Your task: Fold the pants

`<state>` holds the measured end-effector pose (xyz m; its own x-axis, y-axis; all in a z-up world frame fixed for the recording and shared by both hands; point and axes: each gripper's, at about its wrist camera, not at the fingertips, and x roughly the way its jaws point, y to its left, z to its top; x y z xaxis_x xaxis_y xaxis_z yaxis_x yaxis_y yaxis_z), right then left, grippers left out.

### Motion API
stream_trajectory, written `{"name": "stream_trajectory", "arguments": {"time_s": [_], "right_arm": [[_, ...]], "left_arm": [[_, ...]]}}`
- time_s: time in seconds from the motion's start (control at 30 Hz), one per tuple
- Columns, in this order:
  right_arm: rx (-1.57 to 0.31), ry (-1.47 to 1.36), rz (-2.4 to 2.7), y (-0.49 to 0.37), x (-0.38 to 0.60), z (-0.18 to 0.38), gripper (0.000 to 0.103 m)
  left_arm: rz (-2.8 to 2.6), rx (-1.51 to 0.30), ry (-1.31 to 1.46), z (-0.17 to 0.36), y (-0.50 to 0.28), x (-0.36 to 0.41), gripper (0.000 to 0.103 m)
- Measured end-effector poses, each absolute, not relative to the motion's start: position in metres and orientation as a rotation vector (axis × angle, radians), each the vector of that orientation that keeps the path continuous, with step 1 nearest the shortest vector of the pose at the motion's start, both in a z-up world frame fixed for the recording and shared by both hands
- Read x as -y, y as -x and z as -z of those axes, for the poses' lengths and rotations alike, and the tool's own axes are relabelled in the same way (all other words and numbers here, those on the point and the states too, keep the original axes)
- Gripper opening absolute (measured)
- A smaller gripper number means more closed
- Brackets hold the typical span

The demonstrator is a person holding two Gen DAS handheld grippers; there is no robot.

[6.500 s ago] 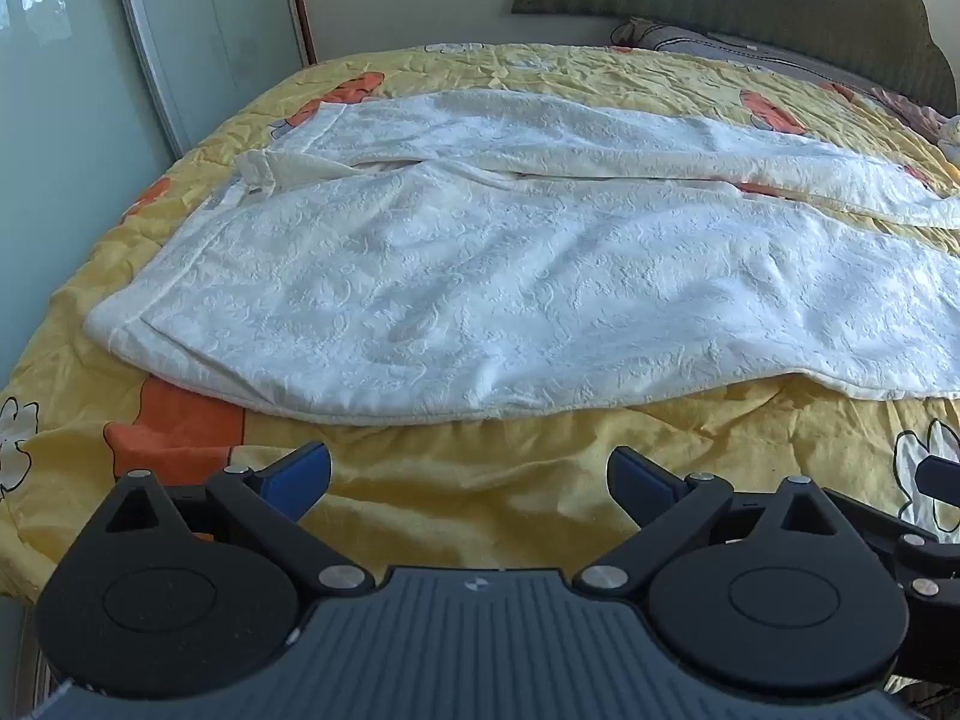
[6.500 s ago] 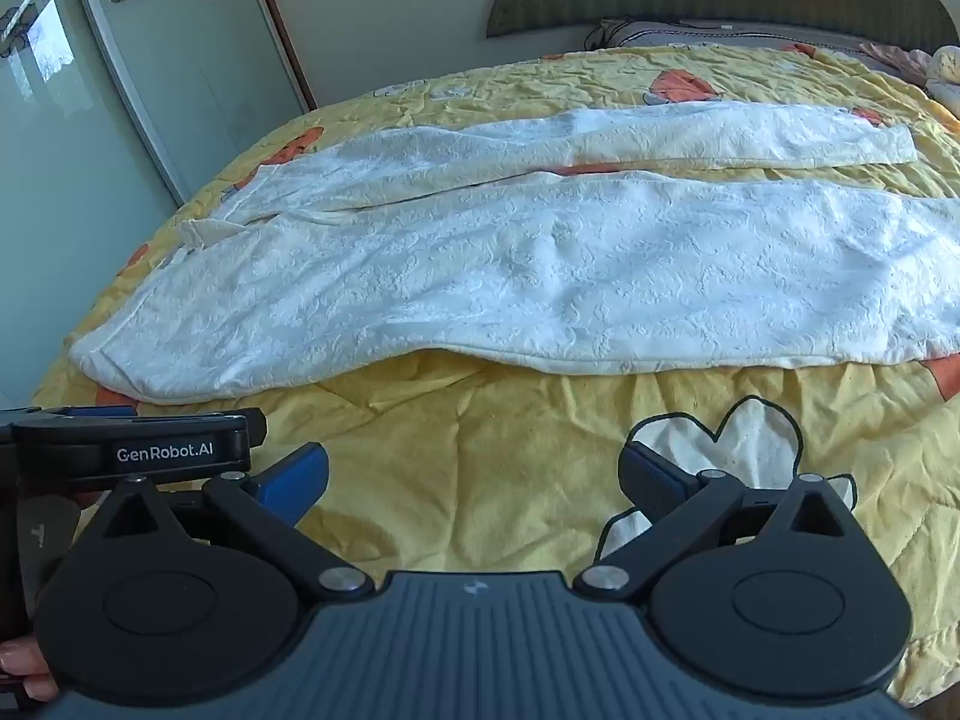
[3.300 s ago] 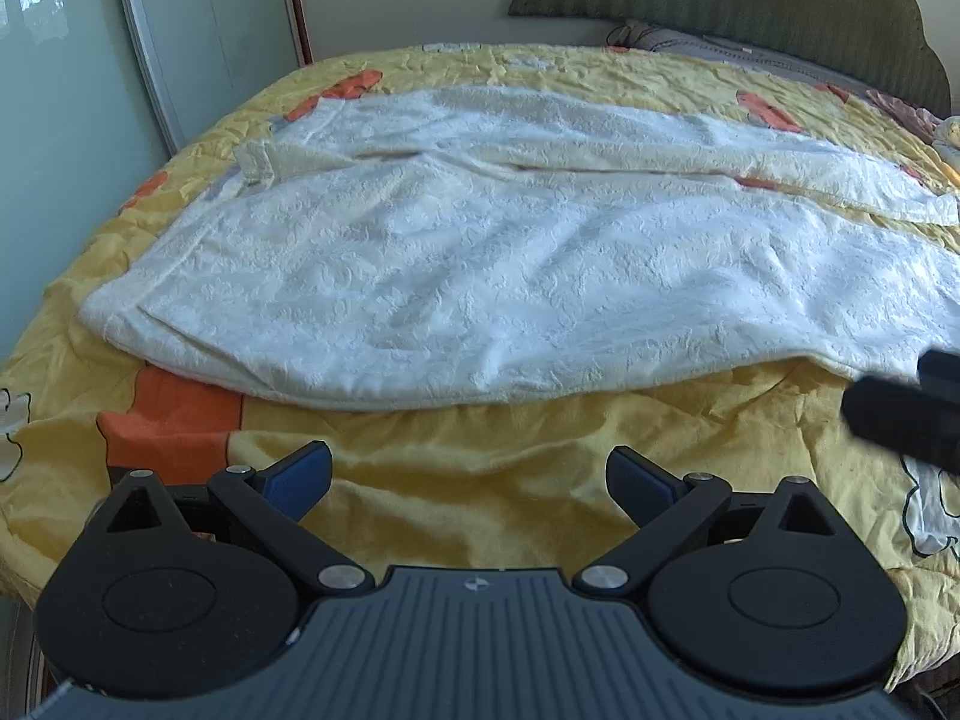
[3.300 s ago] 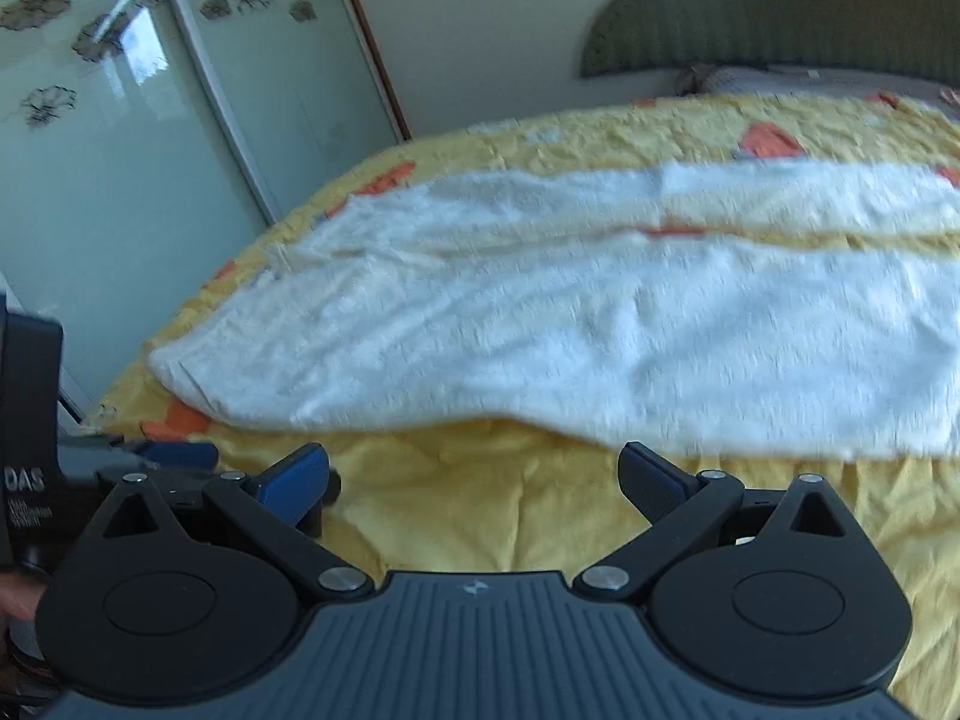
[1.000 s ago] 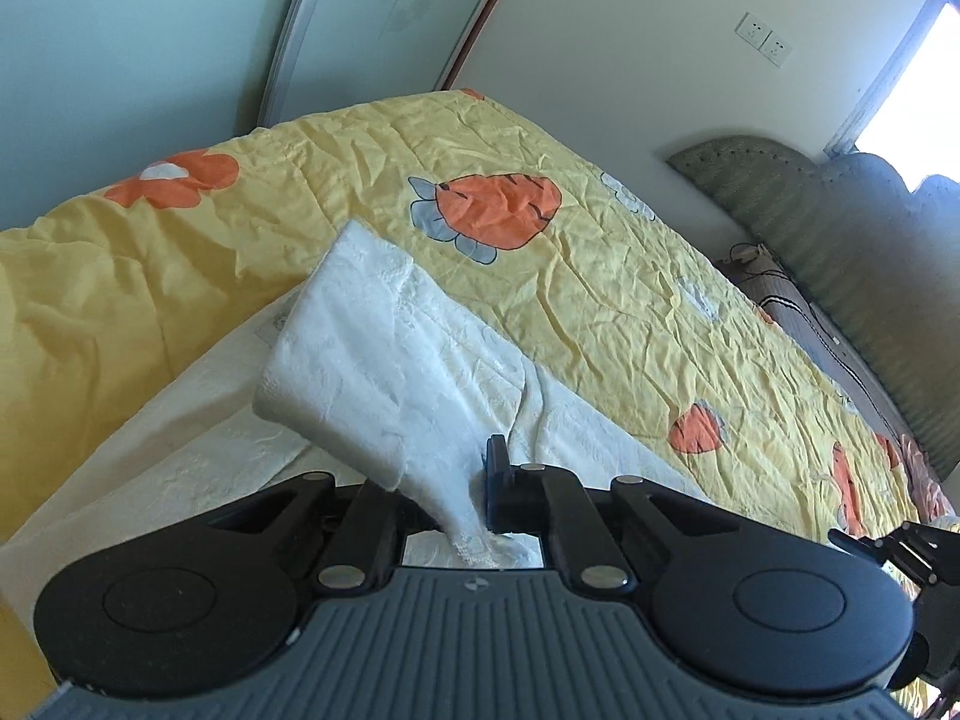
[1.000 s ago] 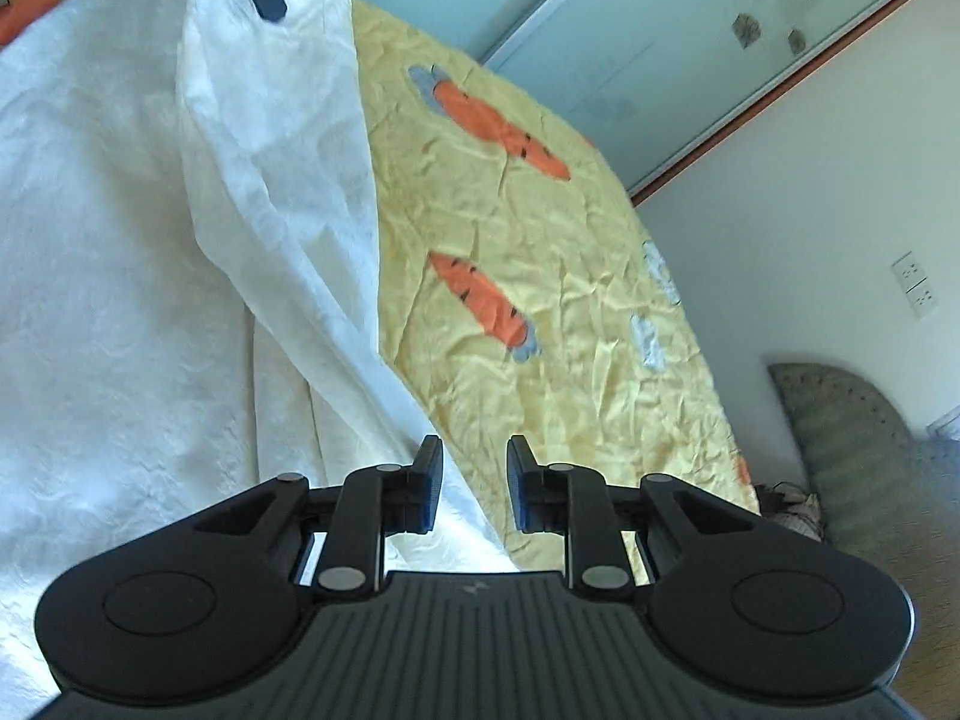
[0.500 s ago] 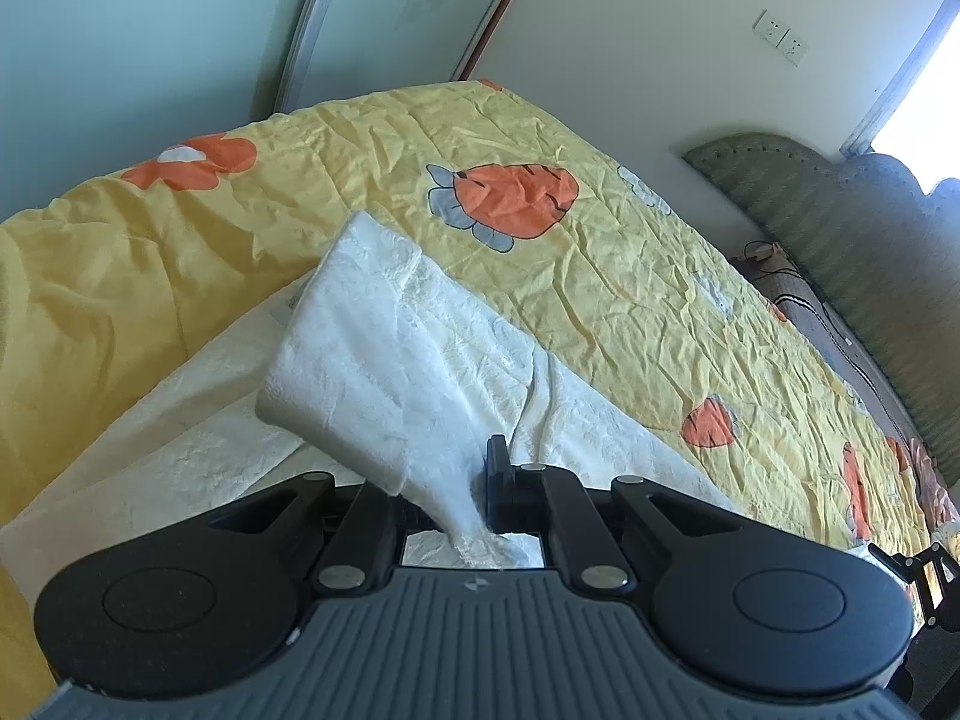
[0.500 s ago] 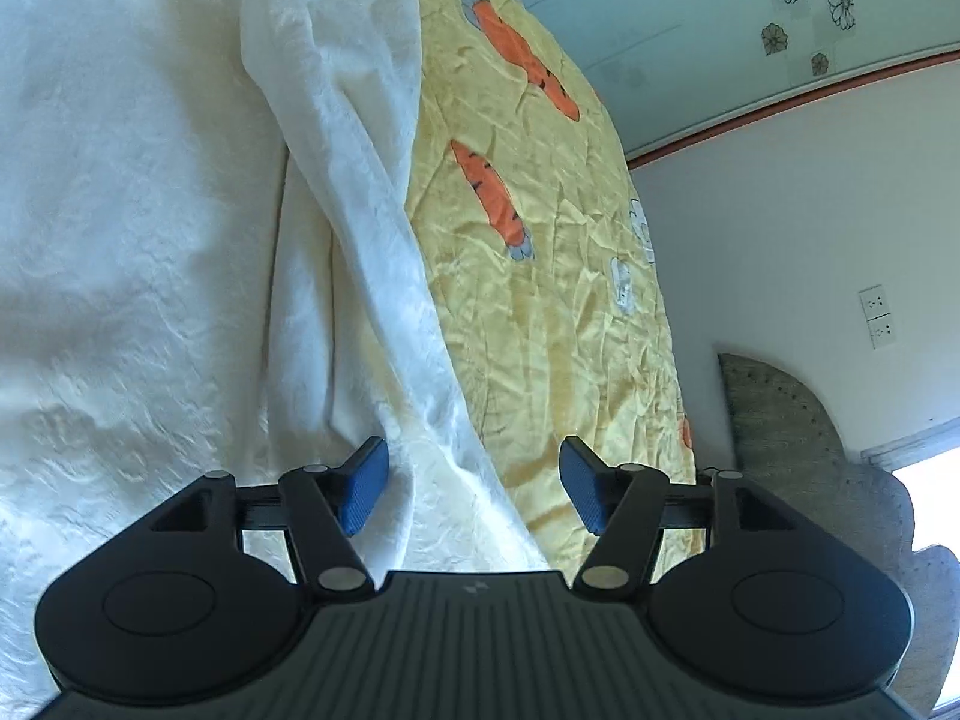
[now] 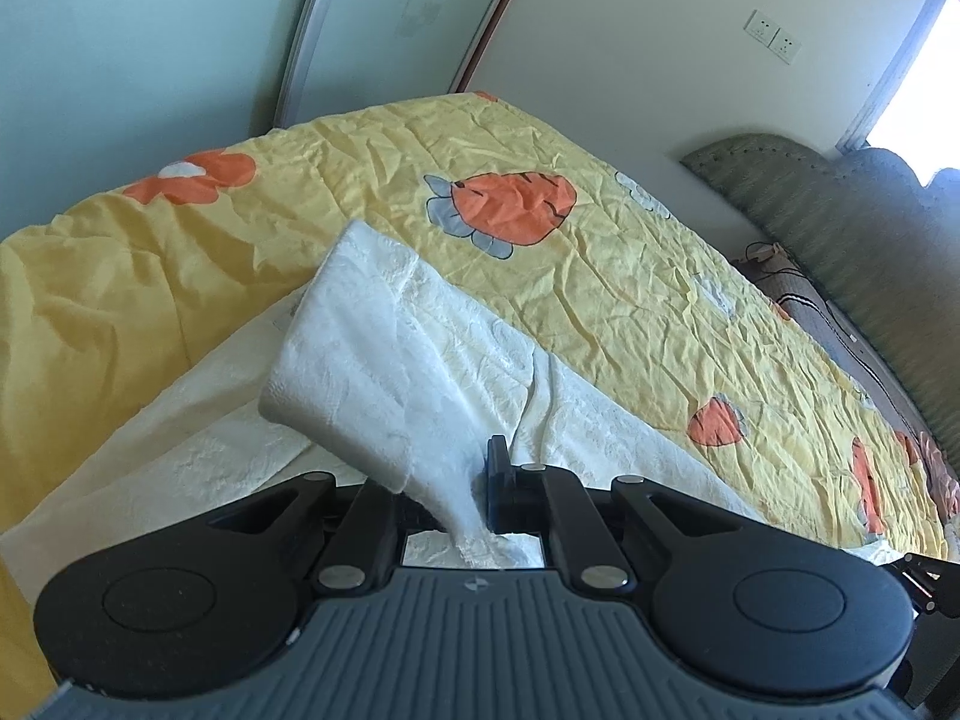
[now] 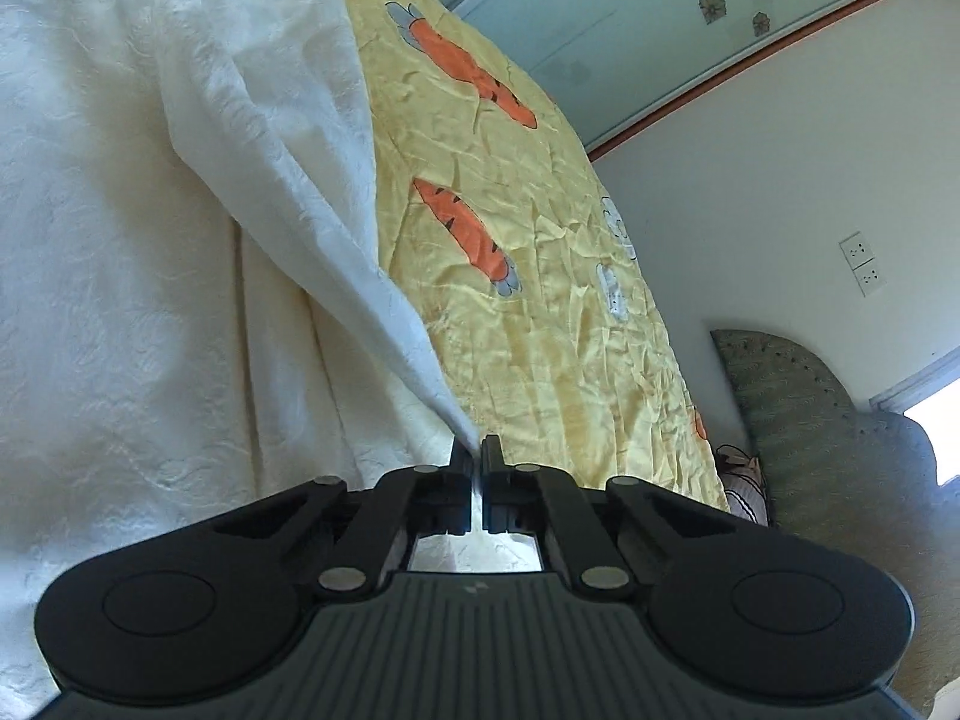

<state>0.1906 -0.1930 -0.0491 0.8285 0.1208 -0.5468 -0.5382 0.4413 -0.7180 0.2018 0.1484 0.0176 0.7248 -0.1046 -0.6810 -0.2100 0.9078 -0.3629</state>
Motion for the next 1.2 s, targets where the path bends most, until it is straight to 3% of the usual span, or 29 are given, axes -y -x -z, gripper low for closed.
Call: {"name": "stream_trajectory", "arguments": {"time_s": [0.27,0.47,1.03,1.2], "right_arm": [[-0.386,0.860,-0.434,-0.074,0.201,-0.005,0.002],[-0.504,0.696,-0.525,0.000,0.195,0.011,0.002],[-0.516,0.696,-0.500,0.026,0.171,0.044,0.002],[-0.538,0.701,-0.508,0.032,0.167,0.050,0.003]], "left_arm": [[0.041,-0.711,0.445,-0.035,-0.148,-0.182,0.007],[0.060,-0.790,0.439,-0.005,-0.110,-0.203,0.007],[-0.054,-0.659,0.238,0.005,-0.108,-0.188,0.008],[-0.070,-0.719,0.244,0.010,-0.114,-0.189,0.009]]}}
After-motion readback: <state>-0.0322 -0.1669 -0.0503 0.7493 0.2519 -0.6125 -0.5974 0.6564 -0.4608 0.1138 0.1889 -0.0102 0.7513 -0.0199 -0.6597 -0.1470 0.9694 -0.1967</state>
